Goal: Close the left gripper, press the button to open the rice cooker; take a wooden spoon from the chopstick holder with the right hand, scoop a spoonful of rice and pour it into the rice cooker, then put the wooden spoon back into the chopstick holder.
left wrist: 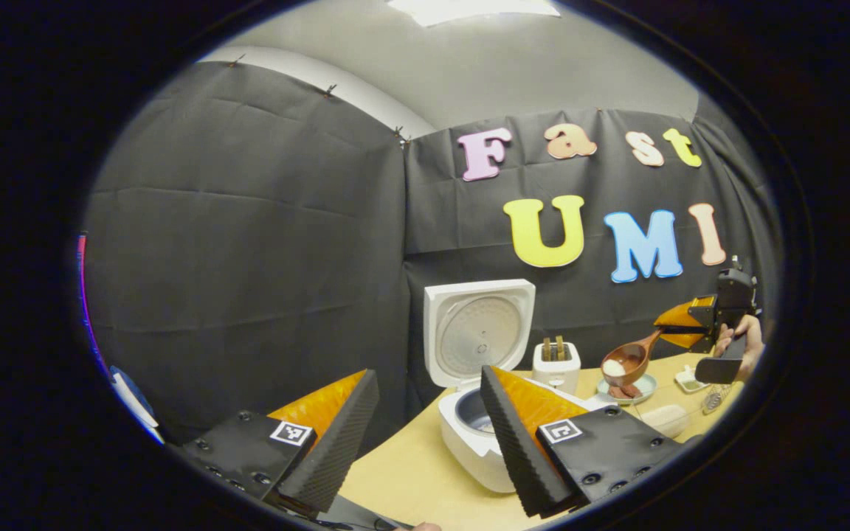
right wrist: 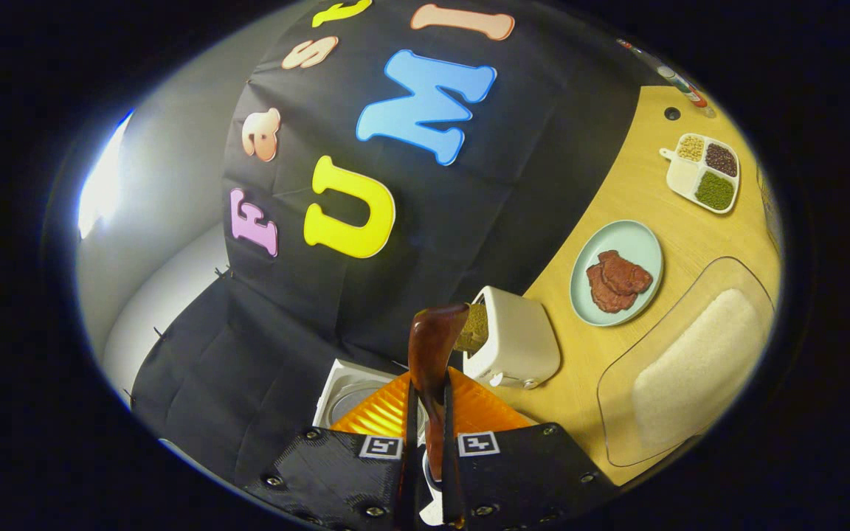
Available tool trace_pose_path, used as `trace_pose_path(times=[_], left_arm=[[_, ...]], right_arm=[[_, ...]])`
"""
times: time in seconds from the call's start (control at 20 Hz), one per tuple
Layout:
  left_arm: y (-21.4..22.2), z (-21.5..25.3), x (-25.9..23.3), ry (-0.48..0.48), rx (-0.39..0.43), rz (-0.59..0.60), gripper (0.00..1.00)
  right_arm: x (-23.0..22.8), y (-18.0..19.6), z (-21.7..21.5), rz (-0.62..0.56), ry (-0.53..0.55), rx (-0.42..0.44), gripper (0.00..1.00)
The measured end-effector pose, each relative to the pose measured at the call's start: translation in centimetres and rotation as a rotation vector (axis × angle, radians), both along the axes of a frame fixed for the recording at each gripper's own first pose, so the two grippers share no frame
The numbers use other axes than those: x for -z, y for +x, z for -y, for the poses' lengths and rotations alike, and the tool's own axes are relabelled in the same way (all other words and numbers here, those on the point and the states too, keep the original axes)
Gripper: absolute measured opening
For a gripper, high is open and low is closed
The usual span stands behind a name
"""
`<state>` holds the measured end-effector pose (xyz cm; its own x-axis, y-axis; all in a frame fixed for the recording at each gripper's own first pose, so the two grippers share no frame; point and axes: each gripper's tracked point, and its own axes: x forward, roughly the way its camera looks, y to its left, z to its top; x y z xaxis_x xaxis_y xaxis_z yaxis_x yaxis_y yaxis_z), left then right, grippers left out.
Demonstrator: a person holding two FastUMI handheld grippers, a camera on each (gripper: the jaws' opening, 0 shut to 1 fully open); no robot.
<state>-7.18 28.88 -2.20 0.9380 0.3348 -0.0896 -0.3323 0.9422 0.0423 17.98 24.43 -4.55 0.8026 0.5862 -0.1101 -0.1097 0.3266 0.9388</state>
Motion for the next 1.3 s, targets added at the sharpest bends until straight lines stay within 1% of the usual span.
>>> trace_pose_path(times=[0.15,0.3,0.5,0.6,0.75,0.95,1.15,1.3], left_arm=[[-0.8,-1.2,0.3,0.000,-0.028,-0.012,0.95],[-1.6,-2.3,0.6,-0.002,-0.054,-0.021,0.95],[-2.8,-3.4,1.4,-0.004,-0.084,-0.032,0.96],[-3.3,-4.0,1.5,-0.007,-0.099,-0.037,0.96],[-4.0,-4.9,2.1,-0.015,-0.124,-0.046,0.95],[-4.7,-5.9,2.7,-0.025,-0.156,-0.054,0.95],[-5.7,-6.8,3.3,-0.040,-0.188,-0.060,0.96],[-6.3,-7.2,3.6,-0.047,-0.206,-0.069,0.96]], right_arm=[[-0.5,0.0,-3.4,0.035,-0.041,-0.047,0.13],[-0.6,-0.3,-6.7,0.045,-0.061,-0.093,0.13],[-0.4,0.0,-10.0,0.064,-0.100,-0.118,0.13],[-0.3,0.4,-11.4,0.081,-0.137,-0.122,0.13],[0.4,0.8,-13.7,0.129,-0.246,-0.143,0.13],[1.1,0.1,-17.2,0.196,-0.389,-0.193,0.13],[2.4,0.0,-19.9,0.250,-0.520,-0.240,0.13],[3.2,-0.2,-21.0,0.306,-0.633,-0.271,0.13]])
